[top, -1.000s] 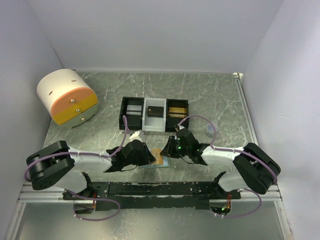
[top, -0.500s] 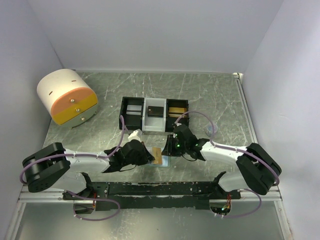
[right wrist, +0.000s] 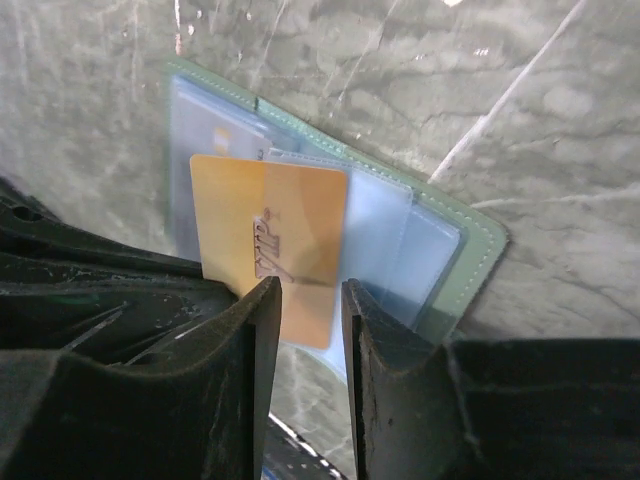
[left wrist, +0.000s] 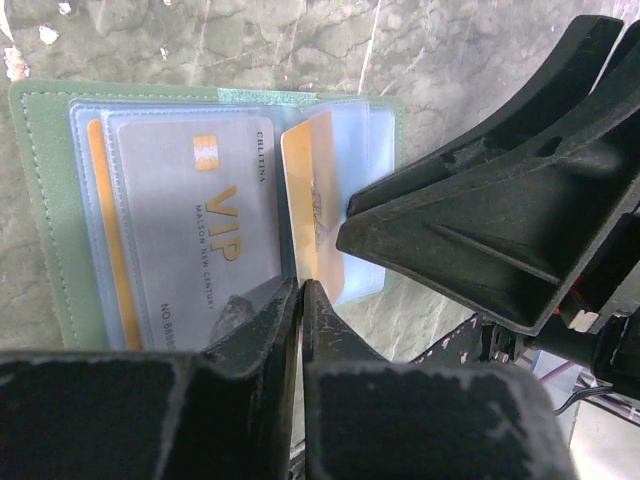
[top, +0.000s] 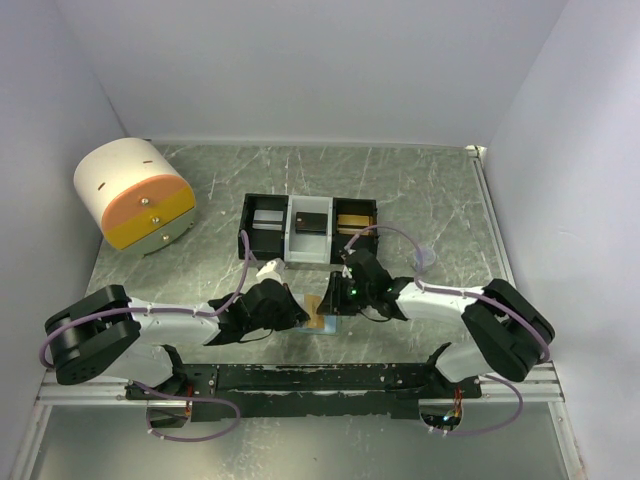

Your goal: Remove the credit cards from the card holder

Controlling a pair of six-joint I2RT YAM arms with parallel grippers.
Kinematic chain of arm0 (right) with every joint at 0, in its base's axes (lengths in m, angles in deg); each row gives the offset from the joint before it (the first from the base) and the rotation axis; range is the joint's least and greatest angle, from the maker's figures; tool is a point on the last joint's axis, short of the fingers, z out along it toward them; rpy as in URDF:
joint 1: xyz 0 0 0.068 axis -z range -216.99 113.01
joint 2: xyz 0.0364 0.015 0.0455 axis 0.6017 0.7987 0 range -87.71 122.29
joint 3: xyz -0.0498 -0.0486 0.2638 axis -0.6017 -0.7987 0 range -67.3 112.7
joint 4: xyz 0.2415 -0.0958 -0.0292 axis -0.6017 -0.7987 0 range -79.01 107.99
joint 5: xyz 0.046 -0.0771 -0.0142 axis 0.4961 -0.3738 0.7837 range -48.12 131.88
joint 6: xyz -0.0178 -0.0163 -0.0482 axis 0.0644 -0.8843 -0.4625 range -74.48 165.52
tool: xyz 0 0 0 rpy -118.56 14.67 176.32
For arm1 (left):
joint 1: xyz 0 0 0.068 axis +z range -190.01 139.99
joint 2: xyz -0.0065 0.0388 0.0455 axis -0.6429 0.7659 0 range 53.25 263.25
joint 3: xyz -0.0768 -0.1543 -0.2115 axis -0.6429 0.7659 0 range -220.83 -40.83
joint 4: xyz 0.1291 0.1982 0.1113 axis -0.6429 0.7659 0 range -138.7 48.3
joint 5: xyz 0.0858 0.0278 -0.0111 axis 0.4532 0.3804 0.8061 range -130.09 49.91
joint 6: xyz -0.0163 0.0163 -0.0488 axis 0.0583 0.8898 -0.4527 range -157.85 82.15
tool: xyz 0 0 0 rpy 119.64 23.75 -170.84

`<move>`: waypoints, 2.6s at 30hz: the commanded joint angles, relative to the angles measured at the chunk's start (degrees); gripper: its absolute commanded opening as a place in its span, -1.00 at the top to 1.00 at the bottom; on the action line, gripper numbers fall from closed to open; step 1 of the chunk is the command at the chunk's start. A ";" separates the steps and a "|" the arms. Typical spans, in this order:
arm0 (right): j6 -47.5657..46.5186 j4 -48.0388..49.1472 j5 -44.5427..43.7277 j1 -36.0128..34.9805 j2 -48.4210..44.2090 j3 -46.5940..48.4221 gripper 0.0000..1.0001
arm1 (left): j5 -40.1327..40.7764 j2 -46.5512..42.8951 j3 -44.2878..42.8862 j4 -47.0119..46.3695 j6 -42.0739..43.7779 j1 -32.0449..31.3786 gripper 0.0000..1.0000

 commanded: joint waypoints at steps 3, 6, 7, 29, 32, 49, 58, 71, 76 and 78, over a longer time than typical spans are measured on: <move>4.24 3.20 -2.10 0.00 1.53 -5.20 0.37 | -1.10 0.14 -0.99 -0.78 2.09 0.14 0.62; 5.58 4.94 -2.81 0.02 1.29 -7.55 0.38 | -2.27 0.77 -0.82 -3.03 2.18 0.15 0.56; 5.88 5.33 -2.87 0.08 1.27 -8.01 0.38 | -2.78 0.97 -0.65 -4.19 2.19 0.14 0.53; 6.14 4.34 -4.48 0.09 0.18 -8.47 0.39 | -1.88 -0.70 0.35 -4.05 1.27 0.15 0.87; 4.84 2.40 -5.18 0.04 -1.27 -7.23 0.38 | -0.72 -2.62 0.36 -1.83 1.22 0.15 0.86; -1.19 6.28 4.06 -0.95 -6.15 -1.83 0.34 | 3.57 -10.78 -1.59 13.45 1.50 0.15 0.86; -1.10 6.84 3.80 -1.23 2.70 -0.25 0.34 | 5.44 -16.99 -0.96 17.65 1.95 0.15 0.86; -3.85 2.71 -1.91 -1.58 -8.54 -0.75 0.29 | 4.21 -23.15 -0.60 17.57 6.46 0.15 0.87; -3.26 10.66 -4.59 -1.54 -16.70 -6.66 0.13 | 2.97 -28.86 1.05 16.23 8.24 0.21 0.87; -2.99 13.25 -5.26 -1.22 -20.50 -9.28 0.10 | 2.25 -32.19 2.75 14.78 8.82 0.46 0.87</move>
